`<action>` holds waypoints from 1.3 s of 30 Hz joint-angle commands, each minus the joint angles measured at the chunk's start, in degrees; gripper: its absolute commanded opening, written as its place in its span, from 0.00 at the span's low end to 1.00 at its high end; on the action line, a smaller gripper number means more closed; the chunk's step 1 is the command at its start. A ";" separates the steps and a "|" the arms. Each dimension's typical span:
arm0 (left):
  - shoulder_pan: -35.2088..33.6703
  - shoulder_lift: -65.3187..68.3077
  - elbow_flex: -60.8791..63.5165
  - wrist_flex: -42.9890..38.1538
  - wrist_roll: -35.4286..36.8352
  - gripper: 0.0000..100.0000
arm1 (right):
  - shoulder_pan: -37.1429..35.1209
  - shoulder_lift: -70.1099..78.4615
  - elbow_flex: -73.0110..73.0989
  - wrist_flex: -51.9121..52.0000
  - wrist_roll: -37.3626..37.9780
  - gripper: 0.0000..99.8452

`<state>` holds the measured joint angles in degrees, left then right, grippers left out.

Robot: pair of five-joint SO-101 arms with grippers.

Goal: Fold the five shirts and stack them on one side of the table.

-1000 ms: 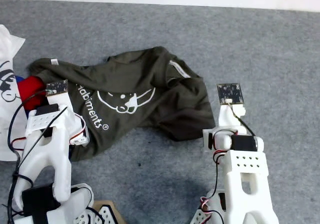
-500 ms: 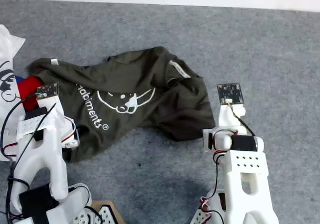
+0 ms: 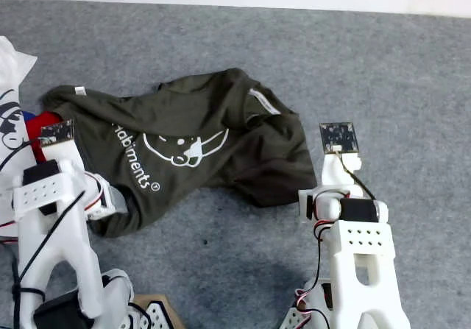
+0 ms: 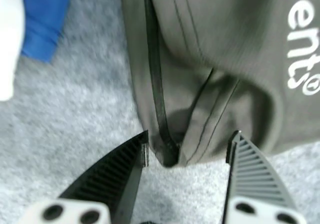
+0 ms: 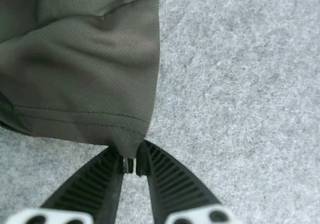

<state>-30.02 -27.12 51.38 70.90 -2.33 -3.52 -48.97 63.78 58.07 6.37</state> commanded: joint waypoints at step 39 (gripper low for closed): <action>-8.84 -2.42 -11.91 2.46 -6.24 0.01 | 4.26 -1.54 -4.35 1.71 0.97 0.01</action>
<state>-33.19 -28.18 50.77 68.62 -8.31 -1.85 -49.32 63.34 59.21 6.55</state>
